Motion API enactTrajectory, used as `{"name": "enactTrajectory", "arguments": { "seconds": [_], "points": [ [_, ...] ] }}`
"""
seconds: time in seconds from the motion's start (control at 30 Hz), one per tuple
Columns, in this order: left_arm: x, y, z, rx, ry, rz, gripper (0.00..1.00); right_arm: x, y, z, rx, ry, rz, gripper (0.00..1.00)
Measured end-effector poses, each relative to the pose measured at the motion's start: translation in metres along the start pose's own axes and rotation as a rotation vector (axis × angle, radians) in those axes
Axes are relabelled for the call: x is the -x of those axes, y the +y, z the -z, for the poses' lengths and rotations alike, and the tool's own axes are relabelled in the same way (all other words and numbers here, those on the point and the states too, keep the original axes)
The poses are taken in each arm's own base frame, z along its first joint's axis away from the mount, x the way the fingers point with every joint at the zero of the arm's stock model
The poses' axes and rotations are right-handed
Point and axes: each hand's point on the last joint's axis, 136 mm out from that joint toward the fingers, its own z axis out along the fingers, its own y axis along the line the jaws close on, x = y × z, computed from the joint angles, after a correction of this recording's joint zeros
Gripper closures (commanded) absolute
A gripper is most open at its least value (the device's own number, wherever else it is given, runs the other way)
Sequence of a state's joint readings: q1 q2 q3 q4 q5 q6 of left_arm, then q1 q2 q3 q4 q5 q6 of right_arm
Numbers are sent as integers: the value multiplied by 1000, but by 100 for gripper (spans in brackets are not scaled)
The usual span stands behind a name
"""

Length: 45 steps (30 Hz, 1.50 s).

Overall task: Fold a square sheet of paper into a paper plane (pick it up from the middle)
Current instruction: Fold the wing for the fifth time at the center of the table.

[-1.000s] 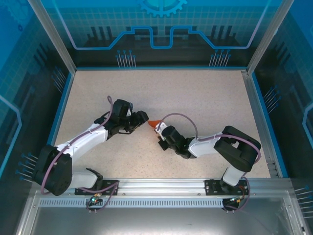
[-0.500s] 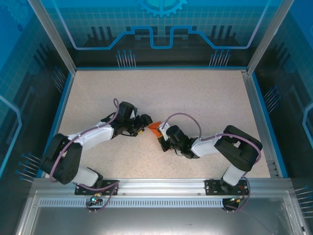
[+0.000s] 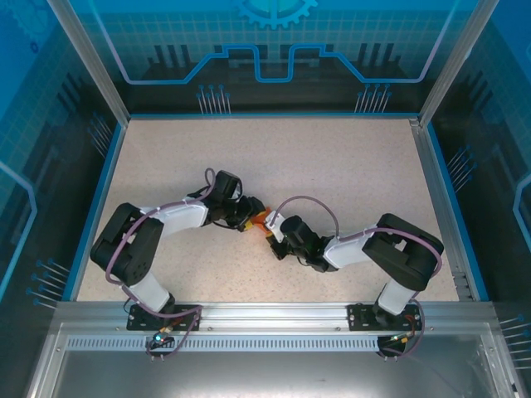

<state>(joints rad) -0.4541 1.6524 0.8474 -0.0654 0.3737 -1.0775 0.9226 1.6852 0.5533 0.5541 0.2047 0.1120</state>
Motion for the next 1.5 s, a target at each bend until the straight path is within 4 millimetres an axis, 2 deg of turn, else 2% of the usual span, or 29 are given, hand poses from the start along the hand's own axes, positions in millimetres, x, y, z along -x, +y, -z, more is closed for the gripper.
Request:
{"name": "enactTrajectory", "arguments": {
  "seconds": [0.17, 0.23, 0.33, 0.43, 0.6, 0.83, 1.03, 1.13, 1.27, 1.33, 1.4, 1.5],
  "points": [
    [-3, 8, 0, 36, 14, 12, 80, -2, 1, 0, -9, 9, 62, 88],
    [-5, 12, 1, 54, 21, 14, 84, -4, 1, 1, -14, 17, 81, 84],
    [-7, 17, 2, 78, 30, 10, 94, -9, 0, 2, -19, 38, 108, 79],
    [-8, 21, 3, 99, 33, 10, 100, -11, 0, 5, -28, 61, 135, 77],
    [-8, 27, 3, 128, 27, 16, 100, -9, 6, 16, -22, 73, 185, 73],
    [-4, 18, 6, 121, 14, 6, 100, -6, 4, 22, -46, 94, 235, 83],
    [-3, 19, 6, 126, 8, 6, 100, -3, -1, 19, -79, 116, 267, 99],
    [-2, 21, 6, 133, 3, 7, 94, -3, -2, 19, -85, 119, 265, 100],
    [-1, 22, 8, 144, -9, -4, 65, -5, -2, 13, -91, 133, 228, 100],
    [1, 22, 12, 147, -28, -2, 61, -6, -2, 10, -84, 142, 183, 100],
    [3, 21, 21, 139, -56, -9, 43, -6, -3, 9, -72, 143, 114, 100],
    [7, 23, 38, 136, -116, -10, 36, -6, -7, 8, -56, 142, 0, 100]
  ]
}}
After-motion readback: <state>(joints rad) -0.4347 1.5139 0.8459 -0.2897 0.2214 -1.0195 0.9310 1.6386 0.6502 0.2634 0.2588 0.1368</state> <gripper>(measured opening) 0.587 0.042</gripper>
